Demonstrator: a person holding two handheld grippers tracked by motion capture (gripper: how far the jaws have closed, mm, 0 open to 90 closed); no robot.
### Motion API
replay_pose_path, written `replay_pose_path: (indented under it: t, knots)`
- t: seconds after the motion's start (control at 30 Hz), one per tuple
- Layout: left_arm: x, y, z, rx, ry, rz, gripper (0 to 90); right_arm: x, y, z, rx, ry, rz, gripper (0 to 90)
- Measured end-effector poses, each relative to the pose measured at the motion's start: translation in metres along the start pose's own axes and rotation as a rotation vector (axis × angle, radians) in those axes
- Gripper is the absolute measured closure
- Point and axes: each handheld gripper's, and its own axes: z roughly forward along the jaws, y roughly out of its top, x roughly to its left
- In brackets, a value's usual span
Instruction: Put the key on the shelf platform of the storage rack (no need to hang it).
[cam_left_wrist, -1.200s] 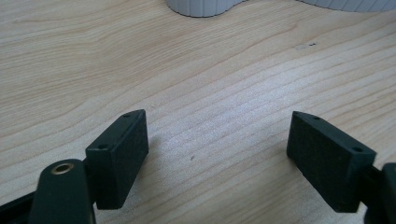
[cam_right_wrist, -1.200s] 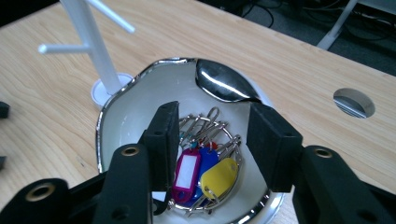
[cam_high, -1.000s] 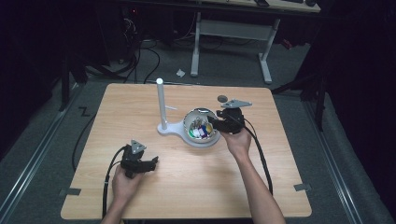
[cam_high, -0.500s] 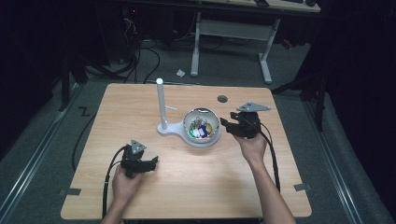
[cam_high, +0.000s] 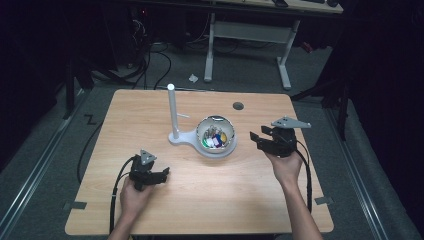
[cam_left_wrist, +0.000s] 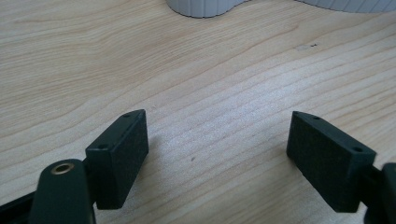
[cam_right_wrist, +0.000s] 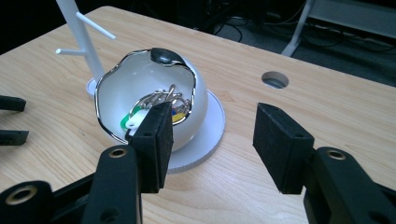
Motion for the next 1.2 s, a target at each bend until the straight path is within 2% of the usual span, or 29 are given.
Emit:
replay_pose_path:
  t: [0.07,0.23,0.3,0.47,0.8,0.97,1.2]
  knots:
    - [0.000,0.000,0.000,0.000,0.000,0.000,21.0,-0.001,-0.003,-0.005,-0.023,0.001,0.005,48.3]
    - [0.000,0.000,0.000,0.001,-0.001,-0.001,21.1,-0.004,-0.010,-0.012,-0.013,-0.005,0.012,48.1]
    - [0.000,0.000,0.000,0.000,0.000,-0.001,21.1,-0.006,-0.014,-0.018,-0.034,0.001,0.027,48.1]
    - [0.000,0.000,0.000,0.000,0.000,-0.002,21.1,-0.007,-0.022,-0.026,-0.037,-0.006,0.042,48.2]
    - [0.000,0.000,0.000,0.000,0.000,-0.001,21.1,-0.001,-0.033,-0.043,-0.052,-0.011,0.039,48.2]
    - [0.000,0.000,0.000,0.000,0.000,-0.001,21.1,0.002,-0.036,-0.048,-0.042,-0.007,0.029,48.1]
    - [0.000,0.000,0.000,0.000,0.001,-0.002,21.1,0.007,-0.049,-0.054,-0.058,0.010,0.053,48.0]
